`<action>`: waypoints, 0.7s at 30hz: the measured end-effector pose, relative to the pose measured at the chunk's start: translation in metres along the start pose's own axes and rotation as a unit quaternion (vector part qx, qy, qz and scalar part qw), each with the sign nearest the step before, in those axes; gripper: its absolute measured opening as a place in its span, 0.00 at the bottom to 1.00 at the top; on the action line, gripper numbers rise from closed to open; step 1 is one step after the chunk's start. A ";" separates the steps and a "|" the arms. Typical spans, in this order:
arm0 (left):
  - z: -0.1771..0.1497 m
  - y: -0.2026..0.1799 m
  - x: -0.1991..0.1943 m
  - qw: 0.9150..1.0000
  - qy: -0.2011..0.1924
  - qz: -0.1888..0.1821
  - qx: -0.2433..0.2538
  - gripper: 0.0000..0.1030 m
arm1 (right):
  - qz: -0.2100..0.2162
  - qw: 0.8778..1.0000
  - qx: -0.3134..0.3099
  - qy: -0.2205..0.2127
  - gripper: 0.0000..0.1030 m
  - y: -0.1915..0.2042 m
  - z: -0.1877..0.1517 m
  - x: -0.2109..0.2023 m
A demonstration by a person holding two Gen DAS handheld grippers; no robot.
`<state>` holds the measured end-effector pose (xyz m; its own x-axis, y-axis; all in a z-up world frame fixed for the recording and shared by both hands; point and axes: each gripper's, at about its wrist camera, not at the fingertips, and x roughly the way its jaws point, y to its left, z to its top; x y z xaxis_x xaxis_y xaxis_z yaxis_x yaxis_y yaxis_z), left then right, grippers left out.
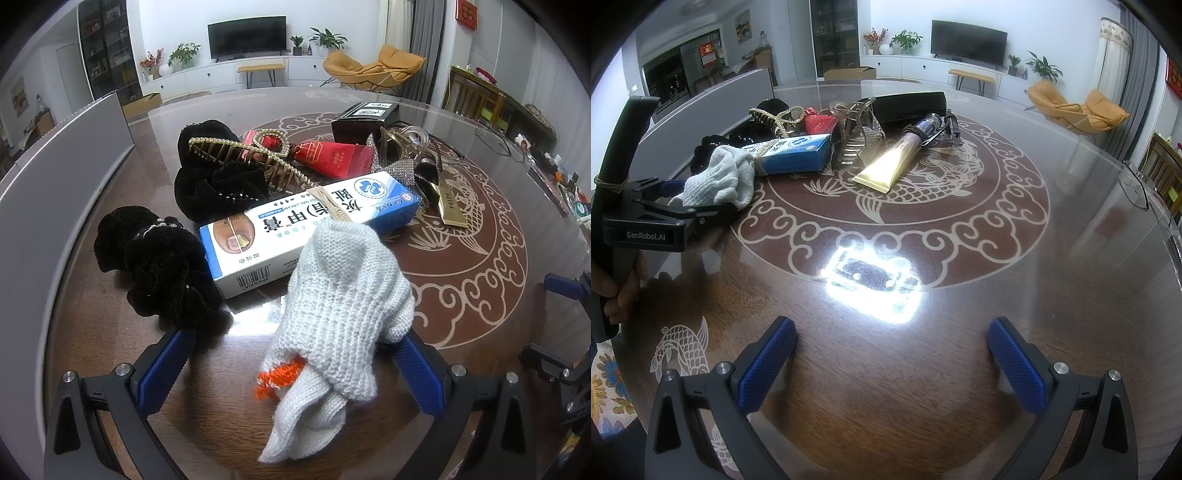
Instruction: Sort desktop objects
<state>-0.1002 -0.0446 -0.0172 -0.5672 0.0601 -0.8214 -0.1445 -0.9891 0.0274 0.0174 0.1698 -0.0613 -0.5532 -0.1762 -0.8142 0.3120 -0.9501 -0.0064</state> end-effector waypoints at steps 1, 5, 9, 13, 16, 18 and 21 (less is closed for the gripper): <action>0.000 0.000 0.000 1.000 0.000 0.001 0.000 1.00 | 0.000 1.000 0.000 0.000 1.00 0.000 0.000 0.000; 0.001 -0.001 0.001 1.000 -0.001 0.001 -0.001 1.00 | 0.000 1.000 0.000 0.000 1.00 0.000 -0.001 0.000; 0.000 -0.002 0.001 1.000 -0.001 0.000 -0.002 1.00 | 0.000 1.000 0.000 0.000 1.00 0.000 0.000 0.000; 0.000 -0.002 0.001 1.000 -0.002 -0.001 -0.002 1.00 | 0.000 1.000 0.000 0.000 1.00 0.000 0.000 0.000; 0.000 -0.002 0.001 1.000 -0.002 -0.001 -0.002 1.00 | 0.000 1.000 0.000 0.000 1.00 0.000 -0.001 0.000; 0.000 -0.001 0.001 1.000 -0.002 -0.001 -0.002 1.00 | 0.000 1.000 0.000 0.000 1.00 0.000 0.000 0.000; 0.000 -0.002 0.001 1.000 -0.002 -0.001 -0.002 1.00 | 0.000 1.000 0.000 0.000 1.00 0.000 0.000 0.000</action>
<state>-0.1002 -0.0431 -0.0181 -0.5699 0.0631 -0.8193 -0.1425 -0.9895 0.0229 0.0177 0.1698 -0.0611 -0.5534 -0.1763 -0.8140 0.3119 -0.9501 -0.0063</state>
